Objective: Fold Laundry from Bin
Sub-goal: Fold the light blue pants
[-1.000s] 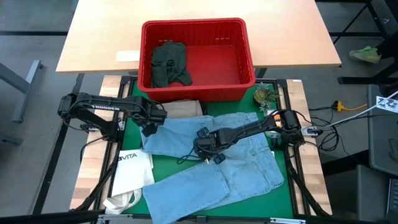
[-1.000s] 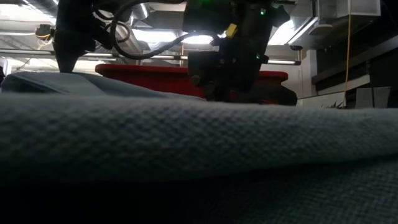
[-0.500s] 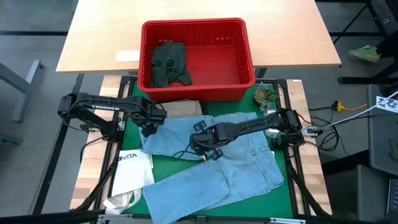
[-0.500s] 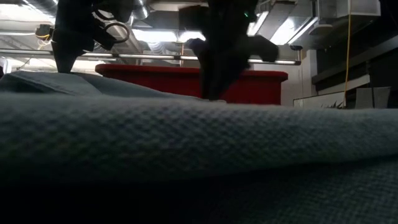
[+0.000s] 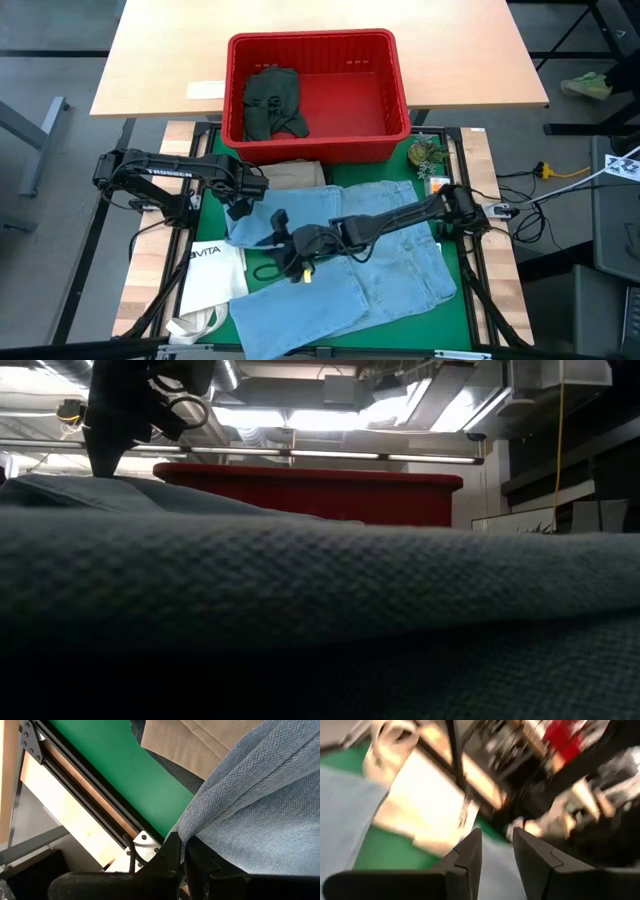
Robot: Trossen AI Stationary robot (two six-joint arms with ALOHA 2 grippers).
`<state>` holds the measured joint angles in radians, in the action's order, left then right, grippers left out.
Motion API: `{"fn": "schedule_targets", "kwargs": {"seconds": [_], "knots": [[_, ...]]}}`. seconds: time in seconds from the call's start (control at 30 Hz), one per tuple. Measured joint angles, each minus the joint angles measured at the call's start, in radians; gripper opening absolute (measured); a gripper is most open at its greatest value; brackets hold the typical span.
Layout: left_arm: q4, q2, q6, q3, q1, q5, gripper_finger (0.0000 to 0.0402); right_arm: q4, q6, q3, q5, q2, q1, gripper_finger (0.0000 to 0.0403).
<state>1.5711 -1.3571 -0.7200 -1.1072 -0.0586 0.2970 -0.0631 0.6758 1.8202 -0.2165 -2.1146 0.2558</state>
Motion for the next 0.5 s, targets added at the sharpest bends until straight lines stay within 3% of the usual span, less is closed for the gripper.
{"fn": "schedule_targets", "kwargs": {"seconds": [0.13, 0.5], "knots": [[0.000, 0.000, 0.000, 0.000, 0.000, -0.015, 0.0004, 0.139, 0.041, 0.000, 0.026, -0.062, 0.000, 0.0113], [-0.001, 0.000, 0.000, 0.000, 0.000, -0.026, 0.0004, 0.183, 0.096, -0.001, 0.000, -0.190, -0.021, 0.0113]]}}
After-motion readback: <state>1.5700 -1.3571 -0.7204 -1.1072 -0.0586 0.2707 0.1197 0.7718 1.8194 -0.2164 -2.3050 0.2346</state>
